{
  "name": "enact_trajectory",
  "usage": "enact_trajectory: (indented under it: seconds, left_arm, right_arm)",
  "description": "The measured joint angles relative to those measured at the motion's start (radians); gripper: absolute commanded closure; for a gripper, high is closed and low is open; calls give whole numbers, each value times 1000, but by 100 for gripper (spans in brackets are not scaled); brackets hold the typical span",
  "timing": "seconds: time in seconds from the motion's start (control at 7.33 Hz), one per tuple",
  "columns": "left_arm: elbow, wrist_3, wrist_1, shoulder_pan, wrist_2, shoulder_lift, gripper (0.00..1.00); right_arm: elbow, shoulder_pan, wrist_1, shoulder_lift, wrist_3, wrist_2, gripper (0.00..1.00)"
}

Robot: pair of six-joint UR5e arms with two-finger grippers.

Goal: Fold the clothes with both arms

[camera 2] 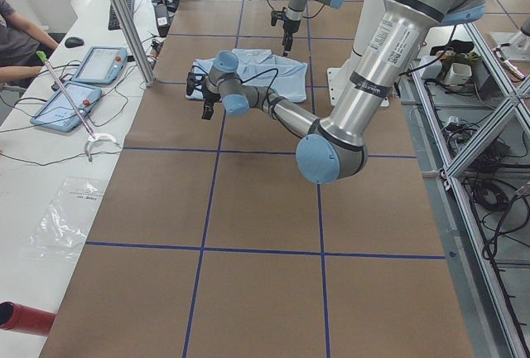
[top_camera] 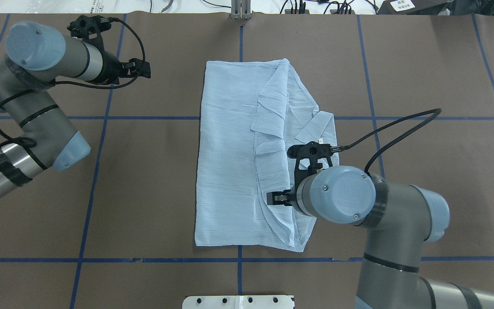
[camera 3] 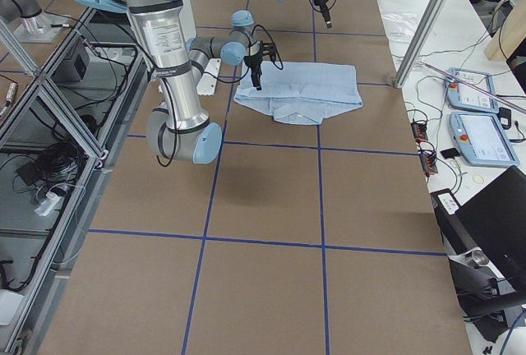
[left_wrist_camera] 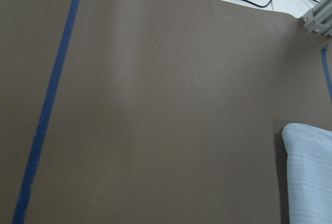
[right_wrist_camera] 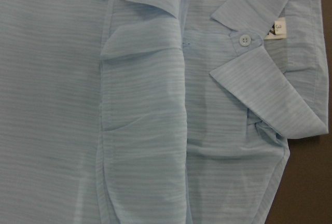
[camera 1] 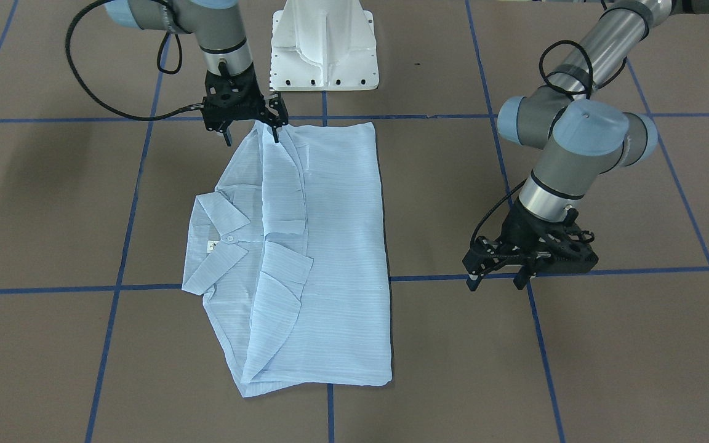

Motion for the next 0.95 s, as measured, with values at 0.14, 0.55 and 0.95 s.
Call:
enact_trajectory:
  seconds: [0.14,0.55,0.95]
  left_arm:
    - [-32,1,9,0,-3,28,0]
    - [-49,2,13,-1,-4,50,0]
    - [-48,2,12,1,-5,57,0]
  right_arm:
    - [-31,-33,-14,27,-27,-37,0]
    - [-83,-116,-28,44,-147,-131,0]
    - [-105,-139,-34,43,-212,-164,0]
